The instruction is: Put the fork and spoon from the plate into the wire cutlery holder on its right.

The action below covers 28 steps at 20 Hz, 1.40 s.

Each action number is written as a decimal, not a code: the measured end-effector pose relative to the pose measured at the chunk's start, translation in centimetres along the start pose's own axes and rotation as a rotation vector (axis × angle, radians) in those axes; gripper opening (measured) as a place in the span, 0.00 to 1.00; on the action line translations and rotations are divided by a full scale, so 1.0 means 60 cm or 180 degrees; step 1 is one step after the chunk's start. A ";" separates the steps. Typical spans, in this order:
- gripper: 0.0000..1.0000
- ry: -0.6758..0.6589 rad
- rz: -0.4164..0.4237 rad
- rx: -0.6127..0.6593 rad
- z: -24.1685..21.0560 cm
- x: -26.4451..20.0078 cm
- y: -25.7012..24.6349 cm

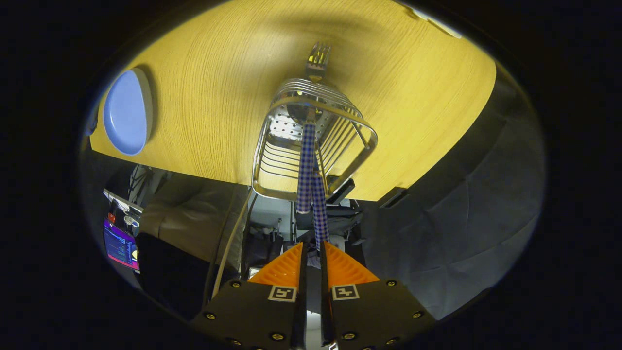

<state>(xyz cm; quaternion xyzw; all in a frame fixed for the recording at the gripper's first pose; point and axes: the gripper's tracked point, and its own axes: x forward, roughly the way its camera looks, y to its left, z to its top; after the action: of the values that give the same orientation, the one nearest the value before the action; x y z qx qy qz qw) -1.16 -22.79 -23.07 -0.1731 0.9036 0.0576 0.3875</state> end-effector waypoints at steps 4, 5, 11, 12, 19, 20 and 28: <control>0.14 -0.0161 0.0033 0.0001 -0.044 -0.008 -0.012; 0.15 -0.0209 0.0024 -0.0021 -0.059 -0.008 -0.017; 0.98 -0.1242 0.0095 0.0005 -0.086 -0.023 -0.006; 0.99 -0.1478 0.0139 0.0030 -0.085 -0.030 0.006; 0.99 -0.3697 0.0297 0.0244 -0.044 -0.108 0.131; 0.99 -0.4028 0.0251 0.0307 -0.047 -0.118 0.146; 0.99 -0.5867 -0.0139 0.0699 -0.100 -0.231 0.251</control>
<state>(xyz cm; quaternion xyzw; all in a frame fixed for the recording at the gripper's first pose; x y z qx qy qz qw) -1.74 -6.42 -9.38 -0.0383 0.2355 0.0793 0.9679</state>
